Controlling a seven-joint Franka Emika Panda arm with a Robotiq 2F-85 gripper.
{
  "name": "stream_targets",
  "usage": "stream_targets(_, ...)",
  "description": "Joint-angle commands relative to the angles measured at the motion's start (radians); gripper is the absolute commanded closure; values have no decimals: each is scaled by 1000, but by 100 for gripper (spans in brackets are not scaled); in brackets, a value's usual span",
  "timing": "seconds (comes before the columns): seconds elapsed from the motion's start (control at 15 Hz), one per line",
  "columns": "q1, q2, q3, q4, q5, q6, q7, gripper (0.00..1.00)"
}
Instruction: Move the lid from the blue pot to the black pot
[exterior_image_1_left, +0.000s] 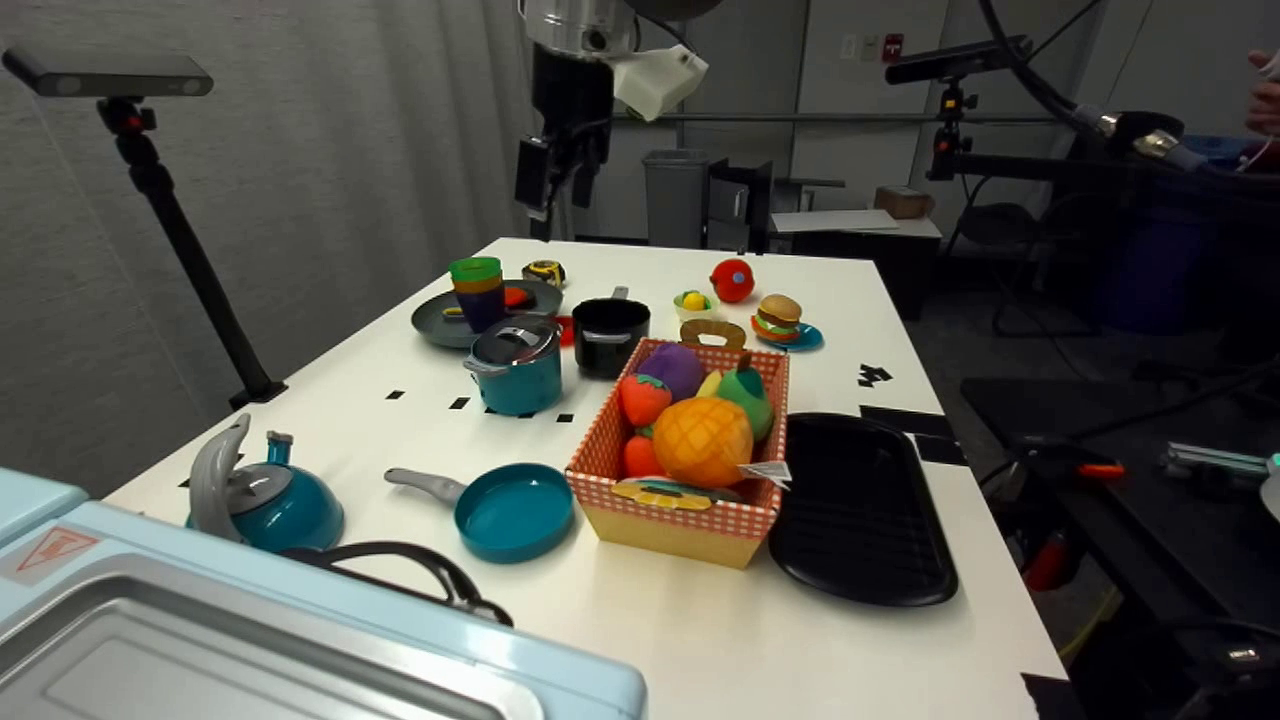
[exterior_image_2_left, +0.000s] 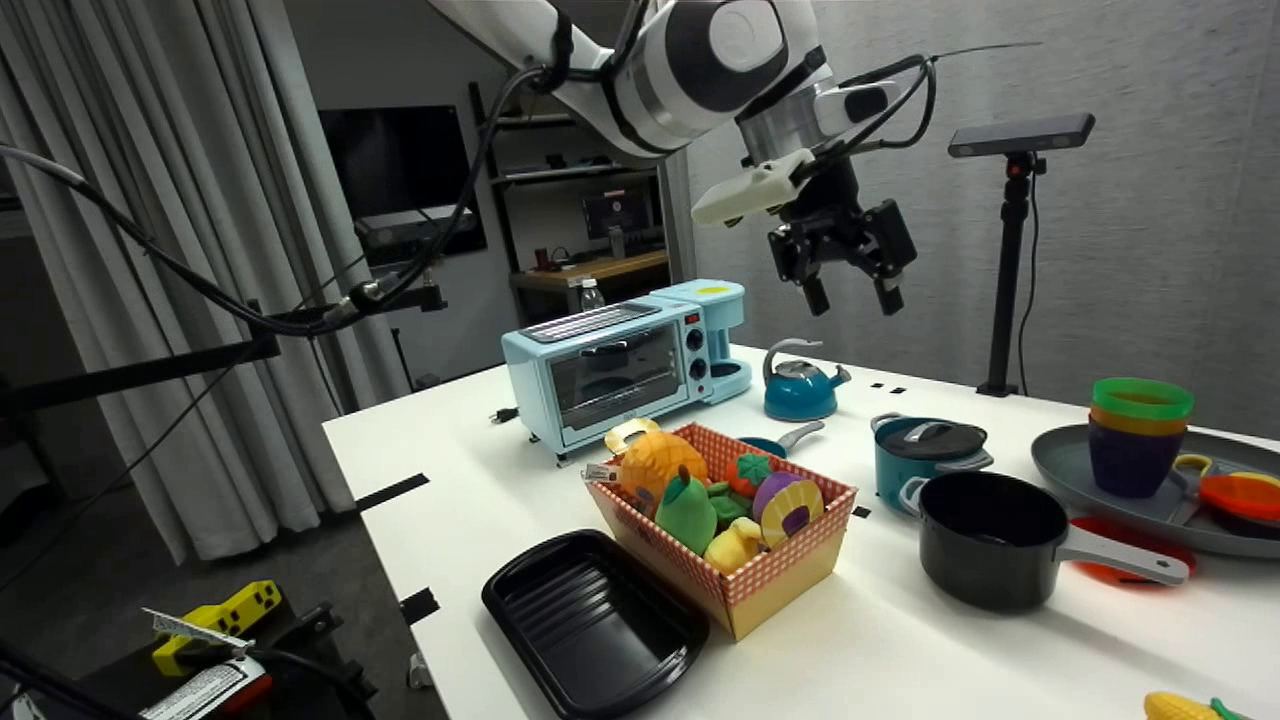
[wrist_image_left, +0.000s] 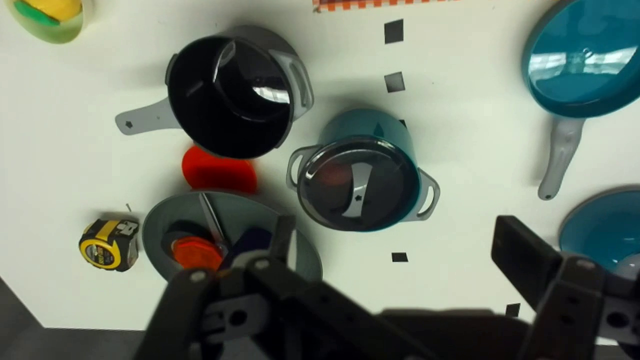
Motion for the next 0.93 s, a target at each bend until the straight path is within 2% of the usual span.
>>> stream_targets(0.0, 0, 24, 0, 33, -1, -4, 3, 0)
stream_targets(0.47, -1, 57, -2, 80, -1, -6, 6, 0)
stream_targets(0.87, 6, 167, -21, 154, -10, 26, 57, 0)
